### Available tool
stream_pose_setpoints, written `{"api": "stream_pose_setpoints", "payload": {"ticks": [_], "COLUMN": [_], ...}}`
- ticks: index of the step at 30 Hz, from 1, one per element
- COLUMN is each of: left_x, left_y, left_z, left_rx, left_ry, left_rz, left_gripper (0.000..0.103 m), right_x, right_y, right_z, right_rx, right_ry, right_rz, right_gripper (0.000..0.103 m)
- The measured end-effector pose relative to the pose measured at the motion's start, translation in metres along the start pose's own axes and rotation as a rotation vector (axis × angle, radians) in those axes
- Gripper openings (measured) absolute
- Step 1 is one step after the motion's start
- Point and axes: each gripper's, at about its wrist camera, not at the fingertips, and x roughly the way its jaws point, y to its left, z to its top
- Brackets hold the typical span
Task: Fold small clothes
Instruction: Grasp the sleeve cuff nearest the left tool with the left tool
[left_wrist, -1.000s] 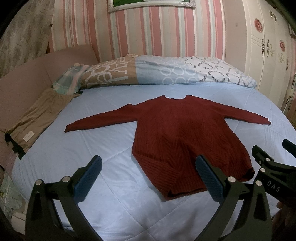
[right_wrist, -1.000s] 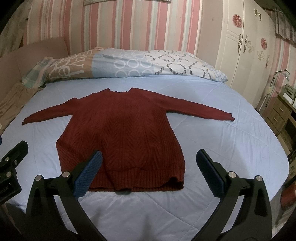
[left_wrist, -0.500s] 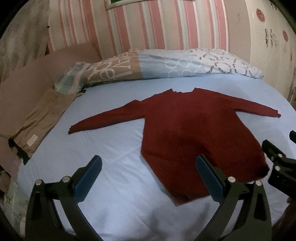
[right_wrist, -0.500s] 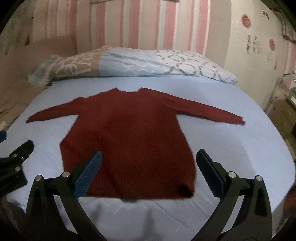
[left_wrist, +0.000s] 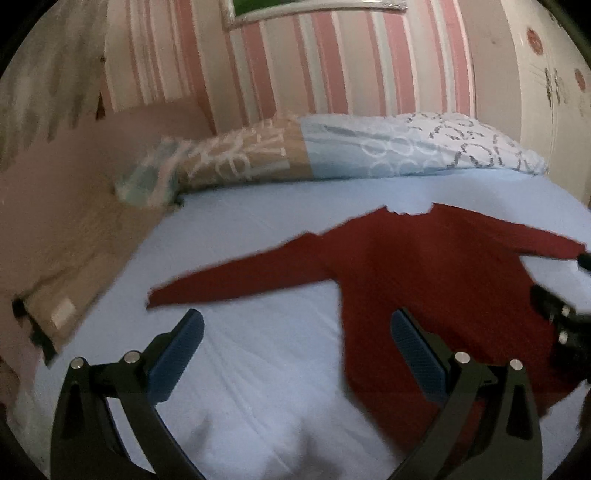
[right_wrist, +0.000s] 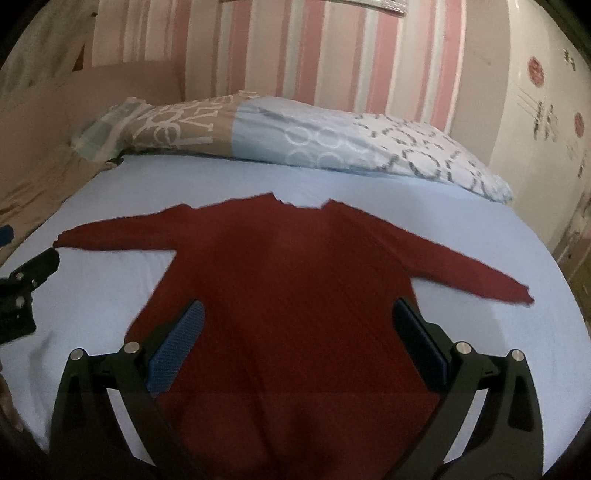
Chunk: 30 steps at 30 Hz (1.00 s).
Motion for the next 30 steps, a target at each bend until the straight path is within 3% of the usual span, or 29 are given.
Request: {"api": "stream_pose_setpoints", "payload": {"ticks": [3, 5, 13, 15, 19, 21, 25, 28, 29, 30], "left_x": [0.03, 0.057, 0.15, 0.169, 0.203, 0.219, 0.239, 0.254, 0.258, 0.262], "left_y": [0.016, 0.038, 0.13, 0.154, 0.187, 0.198, 0.207, 0.225, 0.228, 0.232], "left_z": [0.006, 0.008, 0.012, 0.009, 0.0, -0.007, -0.015, -0.024, -0.026, -0.028], "left_rx": [0.023, -0.026, -0.196, -0.277, -0.387, -0.444, -0.471, -0.536, -0.546, -0.556], "left_ry": [0.028, 0.078, 0.162, 0.182, 0.227, 0.256, 0.255, 0.269, 0.27, 0.27], "left_rz": [-0.002, -0.027, 0.076, 0.053, 0.086, 0.055, 0.124, 0.11, 0.115, 0.115], "left_gripper": [0.102, 0.102, 0.102, 0.102, 0.101, 0.101, 0.101, 0.101, 0.098, 0.086], "right_x": [0.029, 0.05, 0.109, 0.117, 0.139, 0.147, 0.162, 0.168, 0.17, 0.172], "right_y": [0.014, 0.021, 0.057, 0.063, 0.072, 0.073, 0.071, 0.067, 0.065, 0.064], "right_z": [0.019, 0.031, 0.055, 0.055, 0.049, 0.046, 0.04, 0.038, 0.037, 0.037], "right_rx": [-0.004, 0.01, -0.086, -0.102, -0.13, -0.134, -0.151, -0.141, -0.14, -0.139], "right_ry": [-0.012, -0.009, 0.009, 0.013, 0.04, 0.053, 0.071, 0.078, 0.082, 0.085], "right_rz": [0.013, 0.015, 0.008, 0.01, 0.007, 0.005, -0.013, -0.014, -0.016, -0.02], "right_gripper": [0.1, 0.1, 0.1, 0.1, 0.1, 0.1, 0.1, 0.1, 0.1, 0.1]}}
